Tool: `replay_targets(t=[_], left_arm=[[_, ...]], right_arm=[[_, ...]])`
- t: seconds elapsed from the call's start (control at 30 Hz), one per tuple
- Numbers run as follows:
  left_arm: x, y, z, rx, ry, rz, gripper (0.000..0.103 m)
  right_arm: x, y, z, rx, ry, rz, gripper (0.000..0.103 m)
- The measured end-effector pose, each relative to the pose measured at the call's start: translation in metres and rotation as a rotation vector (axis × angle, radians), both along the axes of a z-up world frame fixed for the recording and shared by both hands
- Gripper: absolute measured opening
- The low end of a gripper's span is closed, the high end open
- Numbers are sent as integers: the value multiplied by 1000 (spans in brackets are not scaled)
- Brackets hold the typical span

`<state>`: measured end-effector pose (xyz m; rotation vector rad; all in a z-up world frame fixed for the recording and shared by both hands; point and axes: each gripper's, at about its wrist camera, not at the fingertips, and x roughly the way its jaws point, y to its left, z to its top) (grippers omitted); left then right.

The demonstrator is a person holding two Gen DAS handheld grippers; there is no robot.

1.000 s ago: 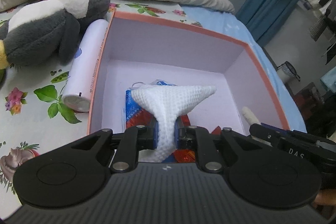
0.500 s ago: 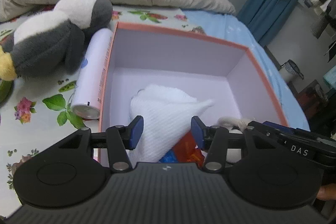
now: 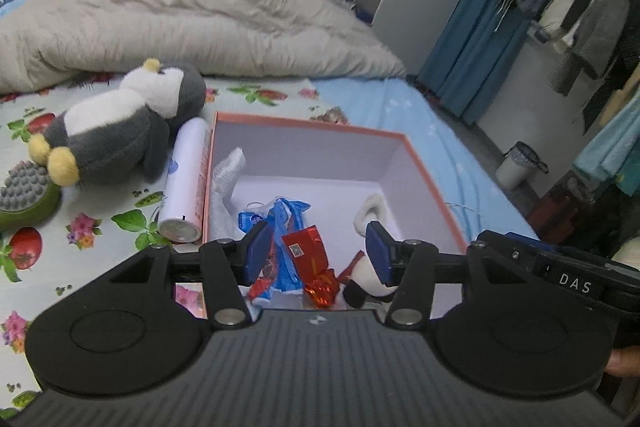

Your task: Organize soft objects

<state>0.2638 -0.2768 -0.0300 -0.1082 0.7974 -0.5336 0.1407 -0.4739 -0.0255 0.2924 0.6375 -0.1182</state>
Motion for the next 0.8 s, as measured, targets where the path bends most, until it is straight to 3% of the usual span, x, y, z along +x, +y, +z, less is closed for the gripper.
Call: replay_targets(t=[0.4,0.8], left_arm=[[-94,47,48,-29,-101,-37,59],[-170,87,50,-45,-119,-27,62]], right_arm=[[-82,48,44,-23,-86,3,49],[-142,81,35,-36,-48,-4,49]])
